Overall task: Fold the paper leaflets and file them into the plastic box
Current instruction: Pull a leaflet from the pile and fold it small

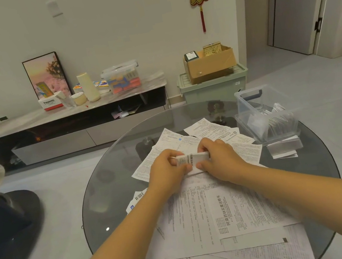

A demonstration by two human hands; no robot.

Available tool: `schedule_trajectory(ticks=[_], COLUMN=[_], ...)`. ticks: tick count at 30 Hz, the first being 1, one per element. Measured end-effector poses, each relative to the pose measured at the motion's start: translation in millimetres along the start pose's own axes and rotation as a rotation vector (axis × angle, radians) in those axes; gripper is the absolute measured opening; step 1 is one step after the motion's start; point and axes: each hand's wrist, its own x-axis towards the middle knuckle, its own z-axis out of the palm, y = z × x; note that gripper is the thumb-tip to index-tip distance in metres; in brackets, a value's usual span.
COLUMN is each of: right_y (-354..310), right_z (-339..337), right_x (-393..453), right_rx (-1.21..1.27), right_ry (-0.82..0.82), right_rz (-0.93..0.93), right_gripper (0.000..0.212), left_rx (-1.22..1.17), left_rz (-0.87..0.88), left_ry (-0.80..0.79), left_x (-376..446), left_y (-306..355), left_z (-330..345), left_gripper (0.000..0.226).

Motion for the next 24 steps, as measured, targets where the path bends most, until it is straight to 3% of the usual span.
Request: schedule_trajectory(ticks=[2,11,19,24], right_y=[3,26,70,98], right_z=[-10,-73,-131,-151], right_x=[-2,-33,-54,-62], right_rx=[0.067,0.350,0.228,0.133], right_ry=[0.005,0.089,0.179,0.202], right_rz=[-0.001,0.099,0.143,0.174], right_gripper=[0.018,0.010,0.007,0.005], left_rx=[-0.144,-0.391,-0.361,-0.061], left_rz=[0.009,0.046,0.189,0.347], left_ry=[-0.010,-0.056,-0.184,-0.248], left_x=[-2,-13,-27,-36], left_y=[9,42,66,59], left_z=[-3,24,71,91], left_gripper=[0.008,0.012,0.019,0.030])
